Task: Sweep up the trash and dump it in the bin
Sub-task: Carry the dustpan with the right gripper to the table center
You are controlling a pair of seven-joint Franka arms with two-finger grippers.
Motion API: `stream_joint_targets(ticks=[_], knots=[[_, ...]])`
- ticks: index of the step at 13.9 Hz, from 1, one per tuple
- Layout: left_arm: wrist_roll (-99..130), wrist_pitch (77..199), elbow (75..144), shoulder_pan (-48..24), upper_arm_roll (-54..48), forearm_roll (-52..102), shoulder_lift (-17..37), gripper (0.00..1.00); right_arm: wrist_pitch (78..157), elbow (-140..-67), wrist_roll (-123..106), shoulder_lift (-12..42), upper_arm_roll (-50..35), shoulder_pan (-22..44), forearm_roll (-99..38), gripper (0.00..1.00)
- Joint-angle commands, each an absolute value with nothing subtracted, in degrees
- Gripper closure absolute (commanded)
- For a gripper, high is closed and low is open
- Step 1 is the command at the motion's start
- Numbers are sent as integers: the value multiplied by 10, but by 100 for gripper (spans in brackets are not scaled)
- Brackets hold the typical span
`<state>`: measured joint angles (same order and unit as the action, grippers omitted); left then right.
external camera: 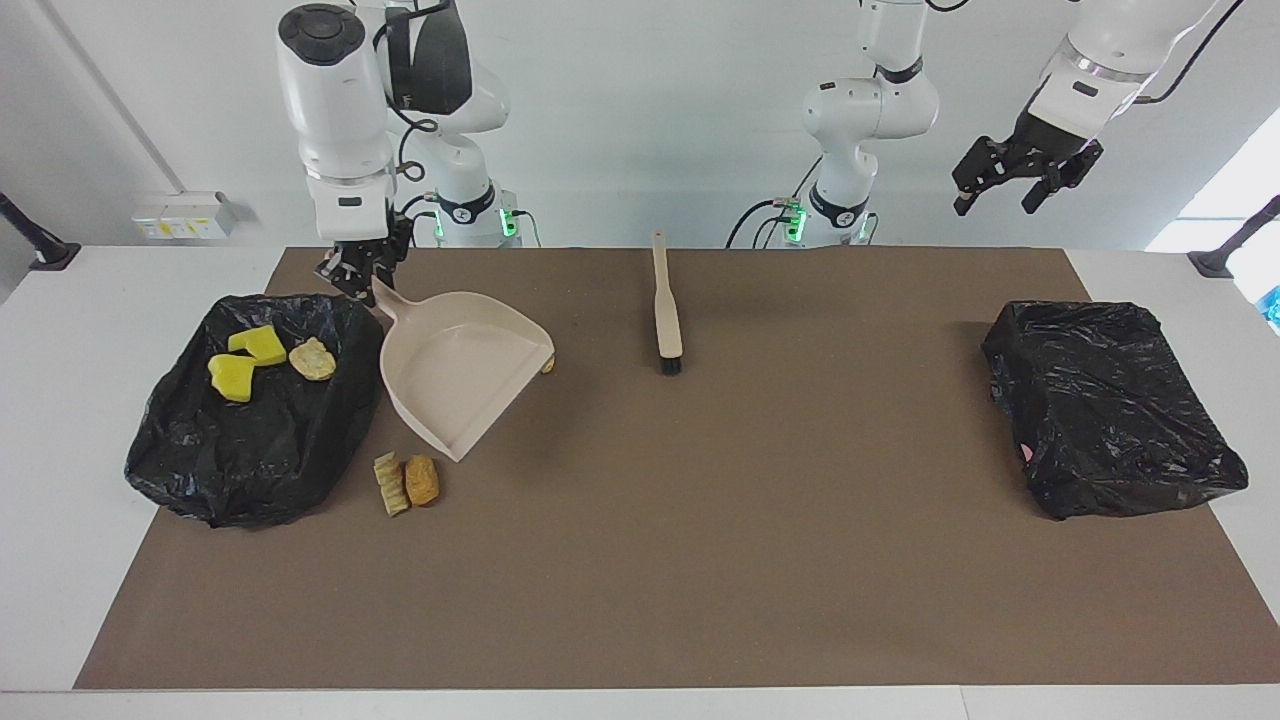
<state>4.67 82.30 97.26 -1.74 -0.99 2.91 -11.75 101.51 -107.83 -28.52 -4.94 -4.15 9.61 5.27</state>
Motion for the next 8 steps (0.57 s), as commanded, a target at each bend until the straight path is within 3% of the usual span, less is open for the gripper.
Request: stream_joint_targets(ticks=[1,5,8], knots=[[44,819,964,-12,-12,21,-113,0,1018,-1032,-178,-8,-38,144,28,100],[44,819,964,-12,-12,21,-113,0,1034,-1022,62,25,-38,203,2,100],[44,819,964,-12,-12,21,-113,0,1034,-956,196,88,-38,241,3,100]])
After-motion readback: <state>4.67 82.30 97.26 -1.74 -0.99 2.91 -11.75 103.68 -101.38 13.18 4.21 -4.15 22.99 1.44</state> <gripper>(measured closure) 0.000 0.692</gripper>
